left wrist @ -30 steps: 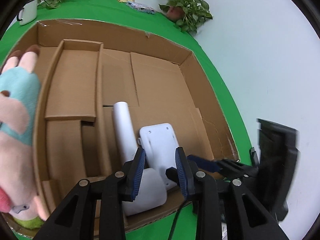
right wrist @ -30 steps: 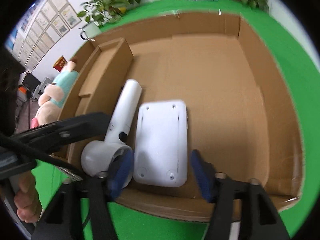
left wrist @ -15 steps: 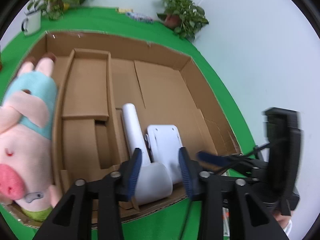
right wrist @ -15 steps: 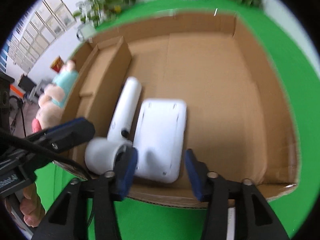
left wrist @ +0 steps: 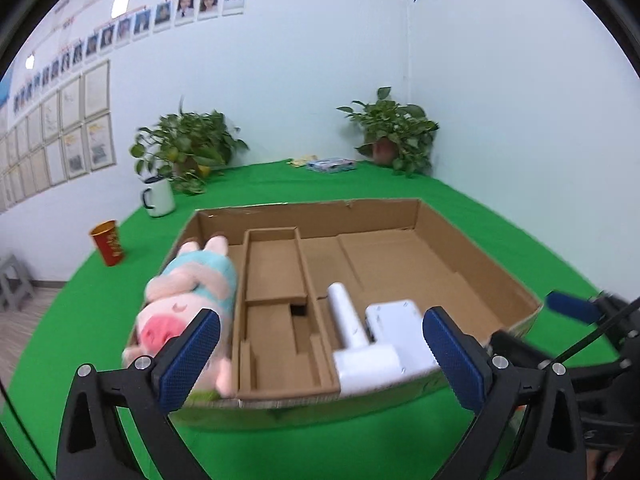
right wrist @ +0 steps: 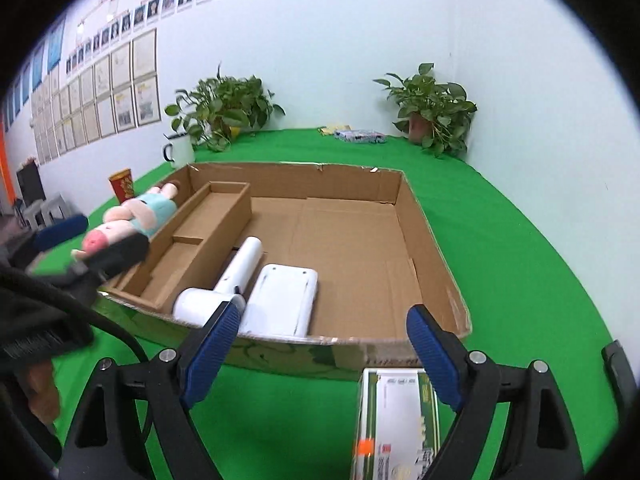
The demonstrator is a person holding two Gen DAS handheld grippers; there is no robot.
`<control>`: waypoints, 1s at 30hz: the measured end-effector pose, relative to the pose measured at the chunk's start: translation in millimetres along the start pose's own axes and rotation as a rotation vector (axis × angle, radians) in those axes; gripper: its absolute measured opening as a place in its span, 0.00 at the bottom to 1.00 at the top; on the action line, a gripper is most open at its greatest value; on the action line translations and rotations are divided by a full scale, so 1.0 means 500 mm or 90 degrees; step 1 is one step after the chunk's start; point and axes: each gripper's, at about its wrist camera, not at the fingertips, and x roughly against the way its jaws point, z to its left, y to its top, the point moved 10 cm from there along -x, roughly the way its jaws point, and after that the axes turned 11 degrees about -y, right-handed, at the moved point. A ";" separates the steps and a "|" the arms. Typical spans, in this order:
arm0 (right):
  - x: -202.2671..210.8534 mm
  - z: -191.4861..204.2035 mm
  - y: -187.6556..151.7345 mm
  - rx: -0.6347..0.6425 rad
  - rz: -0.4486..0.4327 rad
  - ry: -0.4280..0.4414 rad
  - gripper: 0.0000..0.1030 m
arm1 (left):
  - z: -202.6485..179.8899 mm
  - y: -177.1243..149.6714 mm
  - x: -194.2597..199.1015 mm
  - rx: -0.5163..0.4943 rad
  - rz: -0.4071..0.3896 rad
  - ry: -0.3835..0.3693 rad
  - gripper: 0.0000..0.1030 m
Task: Organize objects
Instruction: 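Open the right gripper to release the device and withdraw, then grasp the white-green medicine box with the right gripper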
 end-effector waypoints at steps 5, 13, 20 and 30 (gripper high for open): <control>0.038 0.001 -0.011 0.017 -0.037 -0.011 0.83 | -0.002 -0.032 0.023 0.030 -0.008 0.016 0.99; 0.065 0.005 -0.019 -0.005 -0.055 0.004 0.57 | 0.002 -0.051 0.053 0.026 -0.004 0.034 0.99; 0.070 -0.016 -0.018 -0.019 -0.060 -0.008 0.69 | -0.006 -0.047 0.073 0.015 -0.008 0.030 0.63; 0.053 -0.071 -0.113 -0.040 0.035 0.010 0.91 | 0.006 -0.078 0.077 0.044 -0.001 0.014 0.99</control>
